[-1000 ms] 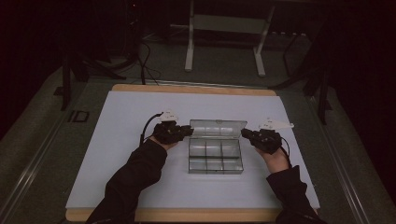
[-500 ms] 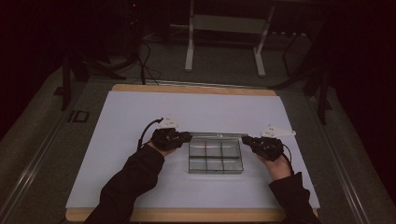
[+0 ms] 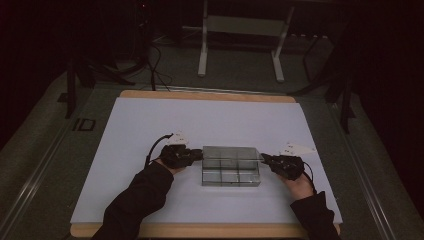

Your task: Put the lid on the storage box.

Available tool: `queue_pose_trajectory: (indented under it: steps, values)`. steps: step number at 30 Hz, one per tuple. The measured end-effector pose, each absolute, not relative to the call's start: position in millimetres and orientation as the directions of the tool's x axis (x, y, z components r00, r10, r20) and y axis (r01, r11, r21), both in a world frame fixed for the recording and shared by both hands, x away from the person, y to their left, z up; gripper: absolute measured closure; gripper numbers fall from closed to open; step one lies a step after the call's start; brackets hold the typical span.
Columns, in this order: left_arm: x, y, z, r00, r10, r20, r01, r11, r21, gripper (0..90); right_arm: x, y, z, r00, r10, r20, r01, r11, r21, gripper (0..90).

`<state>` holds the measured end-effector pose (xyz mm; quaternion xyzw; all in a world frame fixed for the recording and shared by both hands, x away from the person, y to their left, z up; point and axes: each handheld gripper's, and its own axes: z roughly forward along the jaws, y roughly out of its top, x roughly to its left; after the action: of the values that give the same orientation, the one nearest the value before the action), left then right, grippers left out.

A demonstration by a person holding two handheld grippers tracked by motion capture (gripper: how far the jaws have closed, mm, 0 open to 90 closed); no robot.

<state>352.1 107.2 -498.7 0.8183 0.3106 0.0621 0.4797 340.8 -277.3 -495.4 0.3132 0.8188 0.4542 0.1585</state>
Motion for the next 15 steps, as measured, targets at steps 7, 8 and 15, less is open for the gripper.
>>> queue_pose_trajectory:
  steps: [7,8,15]
  values:
    - [352,106,-507,0.795,0.576,-0.191,0.466,-0.378,0.8,77.3,340,-280,-502,-0.746,0.665,0.036,0.388,0.389,0.836,85.2]
    - [352,106,-509,0.792,0.579,-0.192,0.471,-0.381,0.795,77.3,341,-280,-503,-0.746,0.665,0.04,0.39,0.387,0.836,85.2]
    - [354,109,-520,0.781,0.591,-0.203,0.5,-0.395,0.771,77.2,342,-279,-511,-0.747,0.663,0.049,0.406,0.396,0.824,85.0]
